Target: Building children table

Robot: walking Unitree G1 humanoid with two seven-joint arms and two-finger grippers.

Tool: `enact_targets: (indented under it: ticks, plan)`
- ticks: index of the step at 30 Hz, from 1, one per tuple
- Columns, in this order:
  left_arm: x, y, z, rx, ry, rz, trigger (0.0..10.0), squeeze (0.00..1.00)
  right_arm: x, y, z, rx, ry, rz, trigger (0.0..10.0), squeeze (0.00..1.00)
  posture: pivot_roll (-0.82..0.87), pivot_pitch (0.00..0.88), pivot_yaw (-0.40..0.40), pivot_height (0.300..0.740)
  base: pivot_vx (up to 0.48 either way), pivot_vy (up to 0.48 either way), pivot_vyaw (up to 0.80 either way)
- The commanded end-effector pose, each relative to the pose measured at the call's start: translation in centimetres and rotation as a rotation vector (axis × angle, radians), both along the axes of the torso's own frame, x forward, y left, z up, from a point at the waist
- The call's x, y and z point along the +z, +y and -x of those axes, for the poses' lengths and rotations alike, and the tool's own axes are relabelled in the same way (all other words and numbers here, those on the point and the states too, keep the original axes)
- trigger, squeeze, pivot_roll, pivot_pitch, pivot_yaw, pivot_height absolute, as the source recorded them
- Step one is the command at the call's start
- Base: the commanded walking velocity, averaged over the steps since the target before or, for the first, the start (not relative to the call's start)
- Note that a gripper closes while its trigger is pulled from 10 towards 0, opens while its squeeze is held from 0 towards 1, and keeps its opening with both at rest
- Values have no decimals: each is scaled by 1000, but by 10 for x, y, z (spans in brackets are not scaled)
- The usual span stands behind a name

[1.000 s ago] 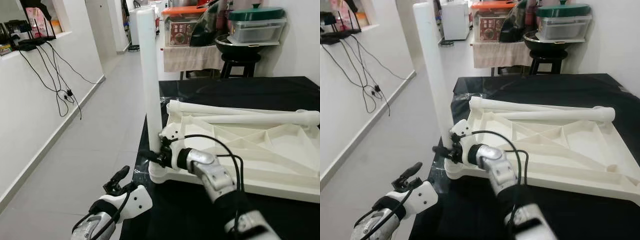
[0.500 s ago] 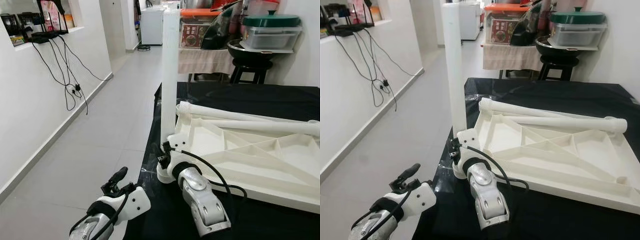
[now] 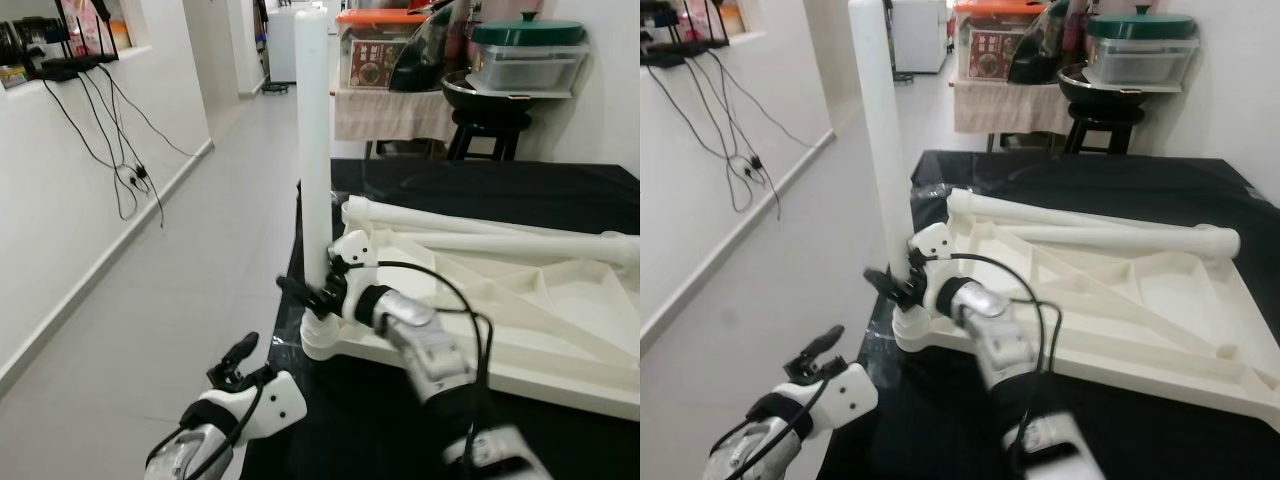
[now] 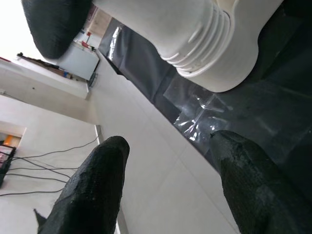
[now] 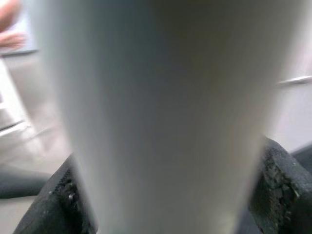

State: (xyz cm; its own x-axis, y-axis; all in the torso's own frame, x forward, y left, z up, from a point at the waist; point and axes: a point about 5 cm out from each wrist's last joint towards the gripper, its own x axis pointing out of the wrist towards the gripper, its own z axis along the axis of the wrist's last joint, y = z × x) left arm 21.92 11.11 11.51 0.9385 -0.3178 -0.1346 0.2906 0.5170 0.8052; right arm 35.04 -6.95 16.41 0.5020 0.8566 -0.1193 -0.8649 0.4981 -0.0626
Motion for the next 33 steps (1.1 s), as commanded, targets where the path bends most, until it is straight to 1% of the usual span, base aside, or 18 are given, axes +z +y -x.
enact_targets:
  ticks: [1,2,3,6,7,9,10,19,21,22,23,24,25,26,27,28,31,33]
  plan:
    - [-3,-2,-1,3,4,-18,10000,0,-10,10,3,131,39,46,10000,0,87,0,-34,740,0,0,0]
    - [-3,-2,-1,3,4,-18,10000,0,-10,10,3,131,39,46,10000,0,87,0,-34,740,0,0,0]
    - [-3,-2,-1,5,4,-19,10000,0,-15,11,0,166,70,80,10000,0,97,0,-38,740,0,0,0]
    - [-3,-2,-1,6,4,-21,10000,0,-18,12,-3,160,90,98,10000,0,105,0,-43,740,0,0,0]
    - [-3,-2,-1,6,3,-21,10000,0,-20,13,-4,152,103,106,7765,0,105,0,-43,740,0,0,0]
    - [-3,-2,-1,7,3,-22,10000,0,-22,13,-6,155,114,110,7765,0,110,0,-42,740,0,0,0]
    - [-3,-2,-1,9,3,-23,10000,0,-23,14,-7,148,126,109,0,0,112,0,-39,740,0,0,0]
    - [-4,-2,-1,11,1,-25,10000,0,-19,4,-16,85,117,119,0,0,103,0,-31,740,0,0,0]
    - [-3,-1,1,10,0,-24,10000,0,-20,-8,-24,-161,140,112,0,0,87,0,-43,740,0,0,0]
    - [-3,-1,1,10,-1,-23,10000,0,-21,-12,-26,-250,153,104,0,0,87,0,-43,740,0,0,0]
    - [-2,-1,2,9,-1,-23,10000,0,-23,-16,-27,-428,137,40,0,0,87,0,-53,740,0,0,0]
    - [-2,-1,3,9,-2,-22,10000,0,-28,-19,-20,-624,109,-32,0,0,93,0,-60,740,0,0,0]
    - [-2,-1,3,9,-2,-22,10000,0,-28,-19,-20,-624,109,-32,0,0,93,0,-60,740,0,0,0]
    - [-1,-1,3,9,-3,-21,10000,0,-45,-5,8,-699,151,-101,0,0,96,0,-50,740,0,0,0]
    - [0,0,3,9,-3,-21,10000,0,-52,1,28,-751,188,-150,0,0,90,0,-47,740,0,0,0]
    - [0,1,3,9,-3,-20,10000,0,-54,6,39,-765,170,-153,0,0,70,0,-37,740,0,0,0]
    - [0,2,2,9,-3,-20,10000,0,-54,9,43,-758,152,-147,0,0,70,0,-37,740,0,0,0]
    - [0,2,1,8,-3,-20,10000,0,-41,-9,29,-827,38,-113,0,0,61,0,-29,740,0,0,0]
